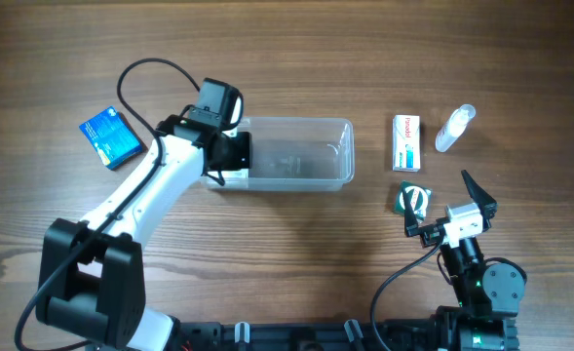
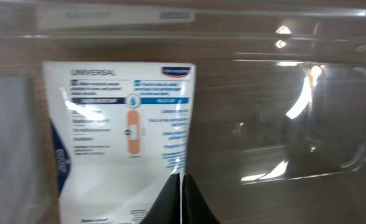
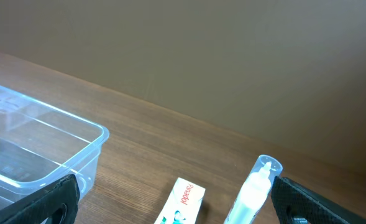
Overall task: Pack container
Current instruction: 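Lower the white box into the container's left end and release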
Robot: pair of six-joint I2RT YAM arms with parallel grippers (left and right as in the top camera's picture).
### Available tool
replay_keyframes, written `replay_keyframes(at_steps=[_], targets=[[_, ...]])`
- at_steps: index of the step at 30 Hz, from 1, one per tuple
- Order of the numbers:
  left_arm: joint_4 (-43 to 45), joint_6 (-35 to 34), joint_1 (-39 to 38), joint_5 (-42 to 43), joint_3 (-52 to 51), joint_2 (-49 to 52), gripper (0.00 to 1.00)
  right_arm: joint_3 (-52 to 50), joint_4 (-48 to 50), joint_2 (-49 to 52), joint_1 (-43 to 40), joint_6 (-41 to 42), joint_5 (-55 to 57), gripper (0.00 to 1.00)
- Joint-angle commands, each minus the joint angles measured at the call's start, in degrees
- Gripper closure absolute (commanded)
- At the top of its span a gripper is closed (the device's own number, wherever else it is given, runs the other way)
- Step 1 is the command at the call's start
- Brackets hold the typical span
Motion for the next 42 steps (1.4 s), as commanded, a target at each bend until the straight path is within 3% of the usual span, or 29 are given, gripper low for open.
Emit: replay_keyframes(at_steps=[1,14,33,42], targets=[[2.14,-4.22,-3.21,-1.73,0.96,1.66,0.96,-0.04,0.33,-0.2,-0.22,-0.55,-0.96,0.0],[3.56,-5.77,-5.35,-14.36,0.96,6.69,0.96,-0.04,0.33,-0.2,-0.22,-0.52,-0.96,0.0],[2.93,-5.14,-5.11,-13.53,2.93,1.14,0.96,-0.04,0.33,-0.2,-0.22,-0.55,-0.96,0.0],[-0.68,-5.18,0.87,-15.5,2.89,1.16,0.96,-0.04,0.33,-0.2,-0.22,-0.57,-0.96,0.0]])
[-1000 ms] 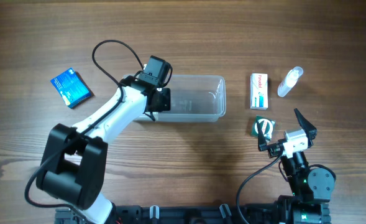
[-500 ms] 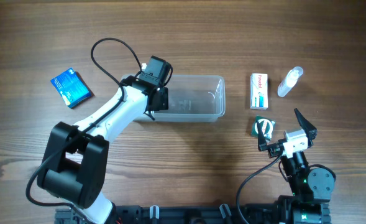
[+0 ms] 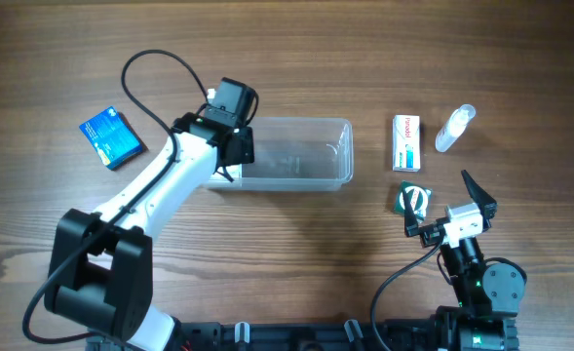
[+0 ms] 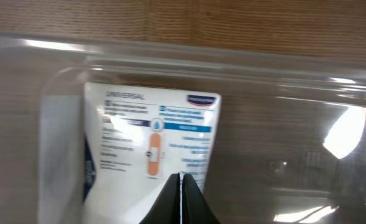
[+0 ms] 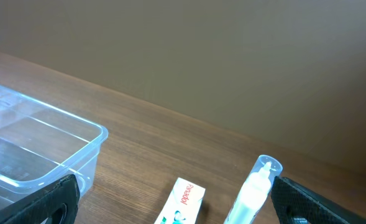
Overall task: Pack container
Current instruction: 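Lower the white box into the container's left end and release, then move the left gripper to the blue box and grasp it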
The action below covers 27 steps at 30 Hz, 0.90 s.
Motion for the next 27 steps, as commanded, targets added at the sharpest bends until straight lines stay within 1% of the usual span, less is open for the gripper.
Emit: replay_keyframes(at_steps=[1,7,19,27], targets=[[-0.66,-0.13,3.61,-1.05,1.01,-1.01,0.96,-0.04,0.33,-0.2,-0.22,-0.55,-0.96,0.0],[-0.63,-0.07,4.2,0.17,1.01,0.39,0.96,-0.04,0.33,-0.2,-0.22,-0.55,-0.96,0.0],[1.31,-0.07,4.2,0.2,1.01,8.41,0.96,-0.04,0.33,-0.2,-0.22,-0.55,-0.96,0.0],[1.25,-0.07,4.2,0.2,1.01,9.11,0.96,-0.04,0.33,-0.2,-0.22,-0.55,-0.96,0.0]])
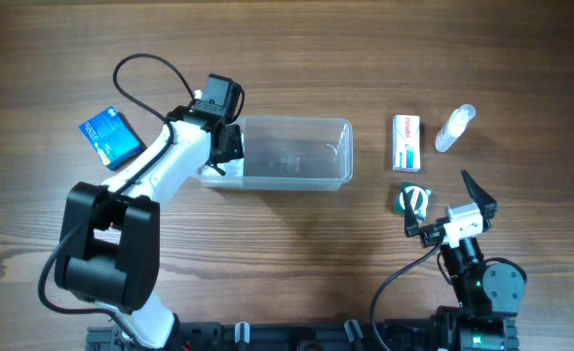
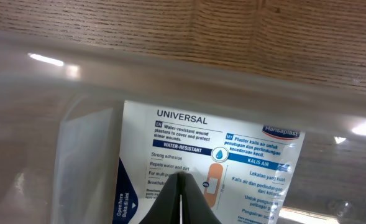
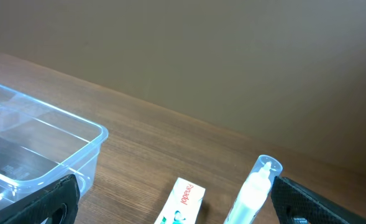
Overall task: Pack container
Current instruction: 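Move the left gripper to the blue box and grasp it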
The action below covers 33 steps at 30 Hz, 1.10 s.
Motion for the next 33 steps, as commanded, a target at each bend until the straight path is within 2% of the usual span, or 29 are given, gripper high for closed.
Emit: replay_keyframes(at_steps=[1,6,11,14,16,19,21,22,23,25,26,29,33], targets=[[-0.15,-0.07,0.11,0.17,-0.09,2.56,0.96,-0.04,0.33,-0.2,-0.22,-0.55,-0.96,0.0],[-1.14,0.11,0.11,0.11,0.96,-0.72,0.96,-0.07,0.33,-0.2,-0.22,-0.55,-0.96,0.0],[-4.9,0.13,0.13,-1.22,5.95,-10.91,0.96,-0.04,0.33,-0.2,-0.22,-0.52,-0.96,0.0],[-4.52,0.11,1.03,-3.56,6.8,-19.26,0.91,-0.04,0.33,-0.2,-0.22,-0.55,-0.96,0.0],[-5.27,0.11,2.95,-6.58,6.8,-23.32,0.89,-0.04,0.33,-0.2,-0.22,-0.55,-0.96,0.0],[-9.18,0.02,10.84,-7.17,6.78,-28.44,0.83,-0.07,0.33,-0.2,-0.22,-0.55,-0.96,0.0],[-10.78,-0.15,14.73,-6.97,6.78,-28.76,0.77,-0.07,0.33,-0.2,-0.22,-0.55,-0.96,0.0],[-11.5,-0.15,16.9,-6.64,6.75,-28.63,0.76,-0.04,0.33,-0.2,-0.22,-0.55,-0.96,0.0],[-12.07,-0.13,19.28,-6.03,6.58,-28.28,0.72,-0.04,0.33,-0.2,-0.22,-0.55,-0.96,0.0],[-12.98,-0.13,23.3,-3.82,6.56,-27.26,0.21,-0.07,0.33,-0.2,-0.22,-0.52,-0.96,0.0],[-13.03,-0.13,24.87,-2.32,6.56,-26.71,0.0,-0.07,0.33,-0.2,-0.22,-0.55,-0.96,0.0],[-12.39,-0.13,28.96,2.97,6.56,-25.07,0.0,-0.04,0.33,-0.2,-0.22,-0.52,-0.96,0.0],[-12.11,-0.13,31.32,2.93,6.56,-22.43,0.0,-0.07,0.33,-0.2,-0.22,-0.55,-0.96,0.0]])
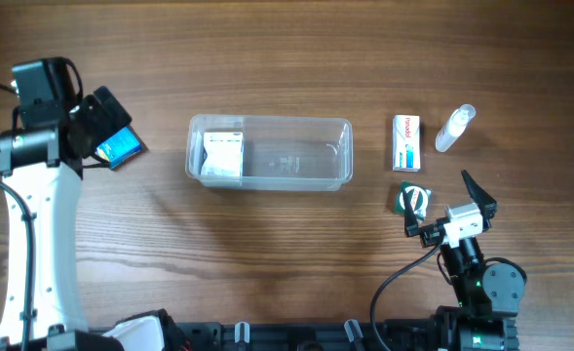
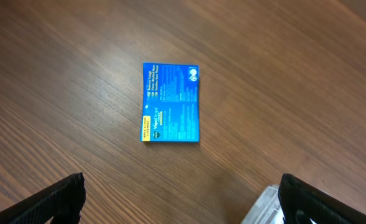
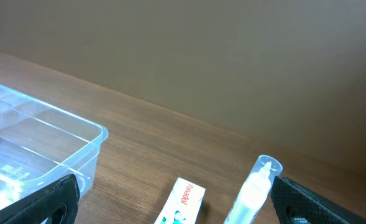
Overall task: Pack container
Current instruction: 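Move the left gripper to the blue box and grasp it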
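Observation:
The clear plastic container lies in the middle of the table, with a white plaster pack lying flat in its left end. A blue box rests on the wood at the far left. My left gripper hangs open above the blue box with nothing between its fingers. A white Panadol box, a small clear bottle and a green round item lie right of the container. My right gripper stands open near them, holding nothing.
In the right wrist view the container's right corner, the Panadol box and the bottle lie ahead of the fingers. A corner of the container shows at the left wrist view's lower edge.
My left gripper let go of the plaster pack, which now lies in the container's left end. The left arm has moved from the container to above the blue box, jaws wide open.
My left gripper was shut on the plaster pack inside the container's left end at all three earlier moments, shifting it slightly. Now the pack lies released there and the gripper is open over the blue box. The right arm has stayed still.

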Robot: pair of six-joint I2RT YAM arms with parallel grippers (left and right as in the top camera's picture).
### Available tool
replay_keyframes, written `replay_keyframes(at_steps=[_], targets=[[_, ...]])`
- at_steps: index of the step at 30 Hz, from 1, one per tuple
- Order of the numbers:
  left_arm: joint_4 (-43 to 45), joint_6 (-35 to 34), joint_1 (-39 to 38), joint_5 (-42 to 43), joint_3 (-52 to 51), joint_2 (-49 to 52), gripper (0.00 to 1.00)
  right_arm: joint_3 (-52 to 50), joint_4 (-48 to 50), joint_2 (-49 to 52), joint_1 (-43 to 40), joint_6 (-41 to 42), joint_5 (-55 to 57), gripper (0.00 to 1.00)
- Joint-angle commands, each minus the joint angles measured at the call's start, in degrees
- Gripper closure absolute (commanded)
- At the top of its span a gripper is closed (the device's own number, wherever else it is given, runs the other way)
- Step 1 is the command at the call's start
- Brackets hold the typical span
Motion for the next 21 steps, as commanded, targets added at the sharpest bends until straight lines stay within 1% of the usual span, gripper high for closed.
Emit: replay_keyframes(at_steps=[1,6,10,21], targets=[[0.42,0.09,1.7,2.38,-0.07,3.32,0.0,-0.04,0.31,-0.2,-0.22,-0.55,-0.96,0.0],[1.29,0.13,1.7,2.38,-0.07,10.27,0.0,-0.04,0.31,-0.2,-0.22,-0.52,-0.96,0.0],[5.35,0.33,1.7,2.36,-0.07,16.26,0.0,-0.04,0.31,-0.2,-0.22,-0.55,-0.96,0.0],[13.05,0.57,1.7,-2.36,-0.07,25.55,0.0,-0.04,0.31,-0.2,-0.22,-0.55,-0.96,0.0]])
